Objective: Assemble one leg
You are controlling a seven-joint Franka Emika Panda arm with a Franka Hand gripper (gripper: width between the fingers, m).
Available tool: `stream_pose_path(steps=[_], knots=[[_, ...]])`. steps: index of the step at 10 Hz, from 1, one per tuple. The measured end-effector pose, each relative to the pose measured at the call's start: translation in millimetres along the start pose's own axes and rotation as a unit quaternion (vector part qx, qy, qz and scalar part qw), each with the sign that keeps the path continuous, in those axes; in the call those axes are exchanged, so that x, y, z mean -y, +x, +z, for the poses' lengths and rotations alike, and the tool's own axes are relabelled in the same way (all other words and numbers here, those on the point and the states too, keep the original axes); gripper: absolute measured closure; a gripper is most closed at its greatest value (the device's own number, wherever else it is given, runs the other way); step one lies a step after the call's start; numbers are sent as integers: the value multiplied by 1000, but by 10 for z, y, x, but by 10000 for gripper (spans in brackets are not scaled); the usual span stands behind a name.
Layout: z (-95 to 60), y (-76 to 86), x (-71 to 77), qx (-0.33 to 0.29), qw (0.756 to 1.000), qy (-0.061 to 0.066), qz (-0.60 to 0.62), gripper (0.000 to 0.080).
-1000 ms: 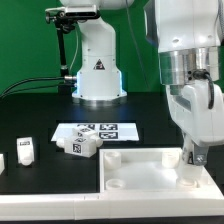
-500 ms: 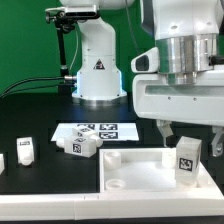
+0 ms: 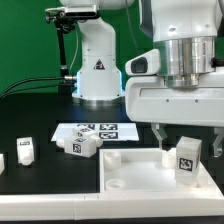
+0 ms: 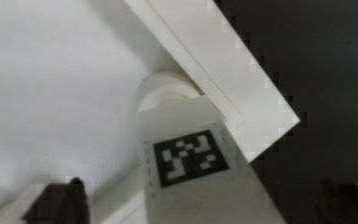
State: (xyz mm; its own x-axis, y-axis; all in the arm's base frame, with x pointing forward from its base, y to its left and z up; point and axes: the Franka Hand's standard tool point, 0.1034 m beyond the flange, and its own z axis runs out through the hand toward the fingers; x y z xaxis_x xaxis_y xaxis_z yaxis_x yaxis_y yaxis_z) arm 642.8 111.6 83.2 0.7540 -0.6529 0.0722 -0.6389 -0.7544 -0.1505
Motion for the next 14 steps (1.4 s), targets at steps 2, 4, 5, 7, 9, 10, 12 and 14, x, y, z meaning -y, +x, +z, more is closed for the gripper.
stream_pose_path(steps=[2,4,5,7,9,10,12,14], knots=[[3,-4,1,1,1000,0,28,413],[6,-1,-28,2,996,-3,91,505],[13,-38,-31,8,987,-6,159,506],[27,-120,-13,18,955,-13,296,510],[31,-133,25,29,909,-7,416,510],[37,-135,20,29,919,-6,392,510],[41,-143,16,27,938,-9,346,510],[55,-132,-16,23,983,-16,179,270]])
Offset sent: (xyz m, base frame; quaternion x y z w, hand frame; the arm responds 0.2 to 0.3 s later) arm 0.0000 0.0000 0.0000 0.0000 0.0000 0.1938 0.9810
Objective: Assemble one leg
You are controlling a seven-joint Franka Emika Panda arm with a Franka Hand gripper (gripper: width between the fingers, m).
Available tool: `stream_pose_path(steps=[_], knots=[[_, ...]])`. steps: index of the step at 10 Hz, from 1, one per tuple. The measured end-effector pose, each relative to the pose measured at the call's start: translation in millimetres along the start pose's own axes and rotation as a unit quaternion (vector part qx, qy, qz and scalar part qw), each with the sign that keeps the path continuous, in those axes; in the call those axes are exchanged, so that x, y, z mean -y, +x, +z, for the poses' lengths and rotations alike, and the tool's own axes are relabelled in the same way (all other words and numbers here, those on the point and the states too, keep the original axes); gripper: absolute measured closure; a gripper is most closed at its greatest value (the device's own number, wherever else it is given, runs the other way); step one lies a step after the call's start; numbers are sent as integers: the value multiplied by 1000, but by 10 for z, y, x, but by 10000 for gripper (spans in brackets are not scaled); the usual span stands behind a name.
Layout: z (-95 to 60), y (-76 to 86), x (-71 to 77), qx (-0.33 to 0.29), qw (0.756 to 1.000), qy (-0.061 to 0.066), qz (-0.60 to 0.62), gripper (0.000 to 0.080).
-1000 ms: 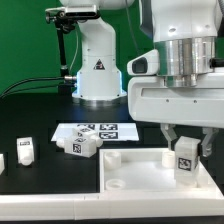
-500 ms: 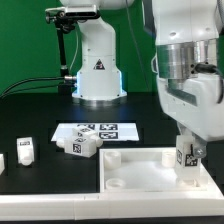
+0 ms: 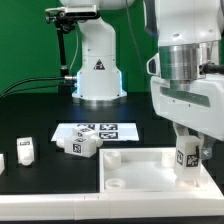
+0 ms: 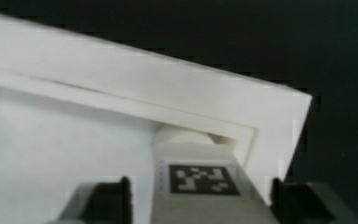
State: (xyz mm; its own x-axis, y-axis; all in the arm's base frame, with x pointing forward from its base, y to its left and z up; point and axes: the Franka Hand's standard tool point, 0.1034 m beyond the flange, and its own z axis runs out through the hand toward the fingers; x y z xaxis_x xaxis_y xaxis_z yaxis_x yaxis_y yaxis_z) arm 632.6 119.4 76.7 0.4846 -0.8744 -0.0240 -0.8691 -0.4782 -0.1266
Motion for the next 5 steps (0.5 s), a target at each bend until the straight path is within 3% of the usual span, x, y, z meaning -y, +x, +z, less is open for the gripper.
stream_pose_path(steps=[1,2,5], knots=[[-1,42,-9,-2,994,-10,-109,270],[8,38,-7,-5,982,-19,-190,186],[15,55,-20,-6,959,-19,-283,157]])
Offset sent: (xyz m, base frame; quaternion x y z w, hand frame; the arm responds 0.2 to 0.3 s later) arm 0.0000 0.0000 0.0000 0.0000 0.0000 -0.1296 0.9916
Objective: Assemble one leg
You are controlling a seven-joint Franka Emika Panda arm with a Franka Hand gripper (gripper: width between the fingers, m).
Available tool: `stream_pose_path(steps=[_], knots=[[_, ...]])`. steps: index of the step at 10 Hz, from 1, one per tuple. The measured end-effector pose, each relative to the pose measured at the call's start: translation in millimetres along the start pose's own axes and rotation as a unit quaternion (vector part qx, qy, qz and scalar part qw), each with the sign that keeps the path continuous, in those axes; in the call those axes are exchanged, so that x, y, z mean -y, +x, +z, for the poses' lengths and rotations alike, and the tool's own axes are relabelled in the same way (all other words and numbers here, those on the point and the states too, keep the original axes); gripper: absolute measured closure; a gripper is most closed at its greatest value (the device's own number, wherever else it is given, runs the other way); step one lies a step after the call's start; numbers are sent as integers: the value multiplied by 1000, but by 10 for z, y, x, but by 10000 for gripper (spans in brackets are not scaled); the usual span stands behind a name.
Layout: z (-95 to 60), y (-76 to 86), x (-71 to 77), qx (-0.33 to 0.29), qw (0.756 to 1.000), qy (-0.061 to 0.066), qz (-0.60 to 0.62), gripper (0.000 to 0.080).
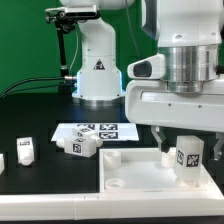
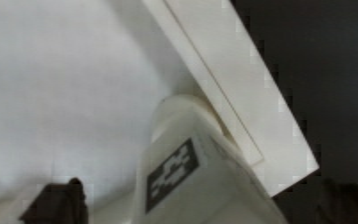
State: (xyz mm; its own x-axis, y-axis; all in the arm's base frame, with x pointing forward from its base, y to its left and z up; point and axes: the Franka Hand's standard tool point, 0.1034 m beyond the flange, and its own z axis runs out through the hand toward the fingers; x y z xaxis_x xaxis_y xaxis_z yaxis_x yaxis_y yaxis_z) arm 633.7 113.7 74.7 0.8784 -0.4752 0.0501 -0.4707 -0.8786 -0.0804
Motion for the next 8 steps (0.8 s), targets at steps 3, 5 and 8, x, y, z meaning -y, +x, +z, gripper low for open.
stream_pose_path(steps=[3,5,8], knots=[[-46,74,-71,11,971,-8,-239,150],[-39,75,-69,9,980,-9,-200,178],[-39,74,-69,8,993,-9,-120,511]])
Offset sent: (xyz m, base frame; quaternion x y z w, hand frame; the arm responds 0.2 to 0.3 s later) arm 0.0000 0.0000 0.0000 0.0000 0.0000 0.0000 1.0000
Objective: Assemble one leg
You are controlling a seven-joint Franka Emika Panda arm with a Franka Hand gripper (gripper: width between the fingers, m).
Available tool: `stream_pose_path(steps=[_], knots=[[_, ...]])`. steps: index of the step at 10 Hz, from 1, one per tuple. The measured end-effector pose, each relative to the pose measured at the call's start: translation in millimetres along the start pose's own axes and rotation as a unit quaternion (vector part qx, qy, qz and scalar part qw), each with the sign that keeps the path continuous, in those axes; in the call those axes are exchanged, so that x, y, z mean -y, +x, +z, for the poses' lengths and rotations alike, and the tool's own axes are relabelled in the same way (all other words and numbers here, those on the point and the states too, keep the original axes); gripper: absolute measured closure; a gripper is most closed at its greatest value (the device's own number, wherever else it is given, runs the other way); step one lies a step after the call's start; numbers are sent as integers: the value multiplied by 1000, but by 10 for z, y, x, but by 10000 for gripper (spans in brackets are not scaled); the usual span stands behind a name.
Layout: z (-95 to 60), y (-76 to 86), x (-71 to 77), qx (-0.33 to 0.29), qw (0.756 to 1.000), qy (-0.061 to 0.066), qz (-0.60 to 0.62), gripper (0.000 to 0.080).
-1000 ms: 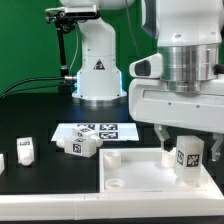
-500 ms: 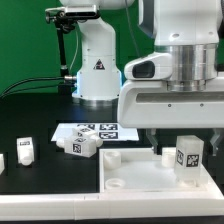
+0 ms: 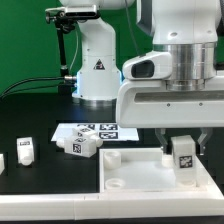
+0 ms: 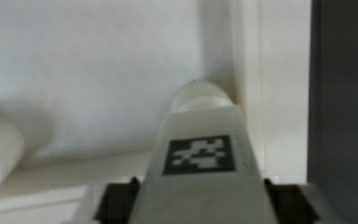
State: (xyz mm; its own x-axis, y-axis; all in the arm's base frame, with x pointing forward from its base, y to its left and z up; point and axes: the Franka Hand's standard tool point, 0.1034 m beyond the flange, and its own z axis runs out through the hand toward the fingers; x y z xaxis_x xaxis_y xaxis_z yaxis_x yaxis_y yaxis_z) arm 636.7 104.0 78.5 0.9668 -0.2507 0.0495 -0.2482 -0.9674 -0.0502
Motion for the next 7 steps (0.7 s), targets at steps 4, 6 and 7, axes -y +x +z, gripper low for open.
stream_pose_path(steps=[4,6,7], knots=[[32,-28,76,0,970,-2,243,511],[50,-28,152,-1,891,24,454,511],[54,-48,187,0,847,40,530,511]])
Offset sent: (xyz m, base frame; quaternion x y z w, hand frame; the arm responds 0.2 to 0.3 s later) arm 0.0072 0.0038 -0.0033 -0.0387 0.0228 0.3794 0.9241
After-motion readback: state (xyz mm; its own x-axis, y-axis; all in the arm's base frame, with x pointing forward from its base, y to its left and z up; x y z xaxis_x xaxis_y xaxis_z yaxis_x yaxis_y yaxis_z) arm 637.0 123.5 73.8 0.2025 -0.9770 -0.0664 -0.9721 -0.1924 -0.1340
